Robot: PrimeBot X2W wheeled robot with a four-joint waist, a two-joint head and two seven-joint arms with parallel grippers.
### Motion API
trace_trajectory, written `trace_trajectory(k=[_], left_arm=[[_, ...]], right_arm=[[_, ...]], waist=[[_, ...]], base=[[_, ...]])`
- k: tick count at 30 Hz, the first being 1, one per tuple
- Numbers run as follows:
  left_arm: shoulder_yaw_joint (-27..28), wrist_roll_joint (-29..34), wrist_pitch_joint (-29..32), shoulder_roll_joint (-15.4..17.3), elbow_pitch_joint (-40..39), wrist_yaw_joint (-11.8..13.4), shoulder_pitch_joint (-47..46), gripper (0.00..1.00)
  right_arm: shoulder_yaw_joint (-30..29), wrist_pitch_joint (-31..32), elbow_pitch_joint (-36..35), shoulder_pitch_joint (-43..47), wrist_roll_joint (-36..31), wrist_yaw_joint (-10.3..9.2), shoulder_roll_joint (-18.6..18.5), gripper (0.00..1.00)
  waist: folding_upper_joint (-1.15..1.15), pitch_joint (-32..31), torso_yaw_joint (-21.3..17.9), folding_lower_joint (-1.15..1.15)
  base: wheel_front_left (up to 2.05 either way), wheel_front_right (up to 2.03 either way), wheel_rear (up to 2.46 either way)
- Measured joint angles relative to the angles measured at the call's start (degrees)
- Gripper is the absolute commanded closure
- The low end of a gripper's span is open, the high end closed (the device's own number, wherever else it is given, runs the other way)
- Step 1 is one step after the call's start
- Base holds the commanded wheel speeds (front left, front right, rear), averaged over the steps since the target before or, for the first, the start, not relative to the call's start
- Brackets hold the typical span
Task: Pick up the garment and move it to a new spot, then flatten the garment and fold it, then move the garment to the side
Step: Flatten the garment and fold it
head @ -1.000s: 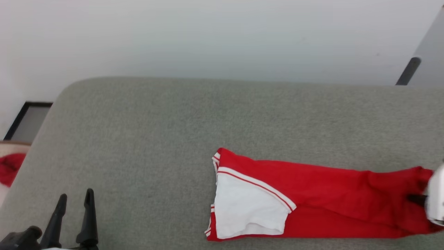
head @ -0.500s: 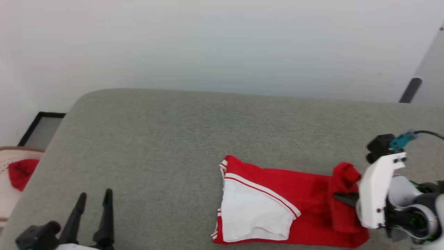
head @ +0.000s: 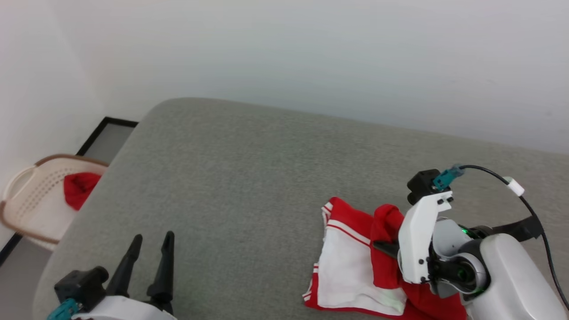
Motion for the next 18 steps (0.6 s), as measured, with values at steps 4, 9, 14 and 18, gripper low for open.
trace_trajectory(k=[4, 9, 14, 18], left_arm=[[-0.7, 0.0, -0.09, -0.4, 1.26, -0.27, -1.13, 0.0], [-0.84, -0.22, -0.55, -0.76, 2.5, -0.44, -1.86, 0.0], [0.09, -0.4, -1.12, -0.26, 3.18, -0.41, -1.54, 0.0], [0.77, -0.47, -1.45, 0.27, 2.98, 0.01, -0.64, 0.0]], right_arm=[[1.44, -2.24, 4.66, -1.9, -0.78, 0.0, 0.37, 0.99], [2.99, -4.58, 9.14, -4.03, -0.51, 0.01, 0.58, 0.0], [4.86, -6.6, 10.87, -5.78, 1.21, 0.0, 0.65, 0.0], [5.83, -8.21, 10.89, -6.43, 3.69, 0.0, 0.59, 0.0]], waist=[[0.0, 0.5, 1.73, 0.0], [0.0, 1.13, 2.47, 0.0], [0.0, 0.82, 1.28, 0.0], [0.0, 0.34, -0.45, 0.0]], base=[[0.0, 0.0, 0.0], [0.0, 0.0, 0.0], [0.0, 0.0, 0.0], [0.0, 0.0, 0.0]])
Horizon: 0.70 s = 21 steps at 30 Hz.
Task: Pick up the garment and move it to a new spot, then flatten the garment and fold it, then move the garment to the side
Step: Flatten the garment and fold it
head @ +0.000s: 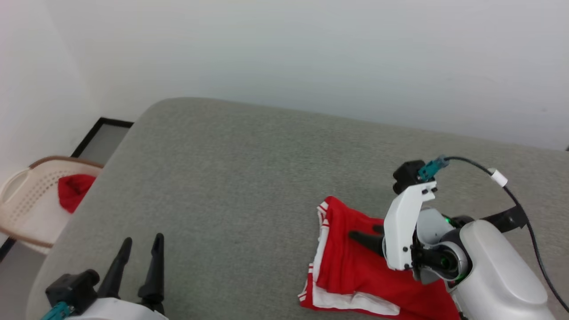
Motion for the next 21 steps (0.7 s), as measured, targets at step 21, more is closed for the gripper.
trace_trajectory(k=[21], left_arm=[[5.2, 0.8, -2.26, 3.5, -5.22, 2.97, 7.65, 0.0]], right_arm=[[-0.52, -31.64, -18.76, 7.09, 1.89, 0.0, -18.47, 0.0]], waist=[[0.0, -2.17, -14.34, 0.0]], base=[[0.0, 0.0, 0.0]])
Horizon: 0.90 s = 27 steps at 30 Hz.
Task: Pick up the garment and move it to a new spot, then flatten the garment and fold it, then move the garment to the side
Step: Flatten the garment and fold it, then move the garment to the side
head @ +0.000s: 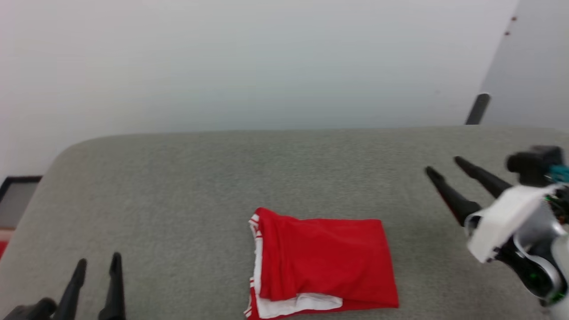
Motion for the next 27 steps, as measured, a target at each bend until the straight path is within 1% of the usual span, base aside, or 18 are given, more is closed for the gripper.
trace_trajectory(k=[3, 6, 10, 17, 22, 27], left_arm=[[1.03, -0.07, -0.24, 0.46, -0.7, 0.15, 1.57, 0.0], [1.55, -0.01, -0.42, 0.88, -1.18, 0.25, 2.73, 0.0], [2.12, 0.43, -0.73, 1.1, -1.6, 0.42, 3.53, 0.0], [3.14, 1.24, -1.12, 1.96, -1.7, 0.23, 4.93, 0.0], [3.2, 2.47, -1.15, 3.03, -0.9, 0.13, 5.73, 0.0], [2.69, 2.67, -1.16, 3.08, 0.49, 0.04, 5.73, 0.0]], right_arm=[[-1.14, -5.12, -1.88, 2.8, -0.83, 0.0, -2.31, 0.0], [-2.24, -8.8, -2.8, 6.2, -1.29, 0.0, -3.86, 0.0], [-4.14, -12.32, -3.75, 10.85, -1.56, 0.0, -4.6, 0.0], [-9.04, -16.75, -5.53, 17.86, -3.57, 0.0, -4.27, 0.0], [-12.22, -17.74, -6.14, 22.13, -5.0, 0.0, -3.3, 0.0], [-14.7, -18.06, -7.06, 25.55, -6.22, 0.0, -1.88, 0.0]], waist=[[0.0, -0.4, -1.92, 0.0], [0.0, -0.83, -3.45, 0.0], [0.0, -1.67, -4.53, 0.0], [0.0, -2.96, -5.12, 0.0], [0.0, -3.66, -5.14, 0.0], [0.0, -4.12, -4.85, 0.0]], base=[[0.0, 0.0, 0.0], [0.0, 0.0, 0.0], [0.0, 0.0, 0.0], [0.0, 0.0, 0.0], [0.0, 0.0, 0.0], [0.0, 0.0, 0.0]])
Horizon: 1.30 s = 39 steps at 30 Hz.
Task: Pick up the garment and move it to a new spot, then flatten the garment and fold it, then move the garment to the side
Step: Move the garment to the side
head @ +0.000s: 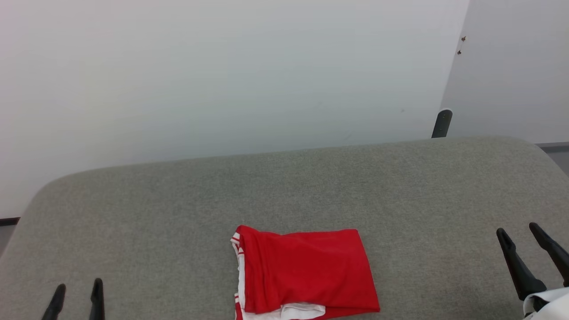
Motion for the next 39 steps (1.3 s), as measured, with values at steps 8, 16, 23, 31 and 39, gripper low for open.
trace_trajectory(k=[8, 16, 23, 31, 39], left_arm=[[-1.22, 0.62, -0.05, -0.21, 1.2, -0.34, -0.68, 0.0], [-1.94, 0.74, 0.1, -0.4, 1.25, -0.31, -1.94, 0.0], [-1.98, 0.21, 1.53, -0.48, 0.69, 0.64, -3.7, 0.0], [-4.46, -0.18, 2.5, -3.28, 1.77, 1.82, -8.22, 0.0], [-6.87, 0.3, 2.27, -4.89, 3.1, 1.36, -10.22, 0.0]], right_arm=[[-2.86, 2.07, -2.85, 2.36, -2.12, 0.0, 2.34, 0.0], [-3.34, 4.12, -4.37, 2.64, -2.93, 0.0, 3.8, 0.0], [0.0, 7.03, -2.31, 0.46, -2.67, 0.0, 4.27, 0.0], [4.85, 11.99, 4.55, -4.05, -1.15, 0.0, 5.3, 0.0], [6.83, 20.82, 10.46, -5.92, 0.19, 0.0, 5.12, 0.0]], waist=[[0.0, -0.04, 0.65, 0.0], [0.0, 0.1, 2.22, 0.0], [0.0, 0.68, 4.87, 0.0], [0.0, 2.18, 10.33, 0.0], [0.0, 4.21, 16.53, 0.0]], base=[[0.0, 0.0, 0.0], [0.0, 0.0, 0.0], [0.0, 0.0, 0.0], [0.0, 0.0, 0.0], [0.0, 0.0, 0.0]])
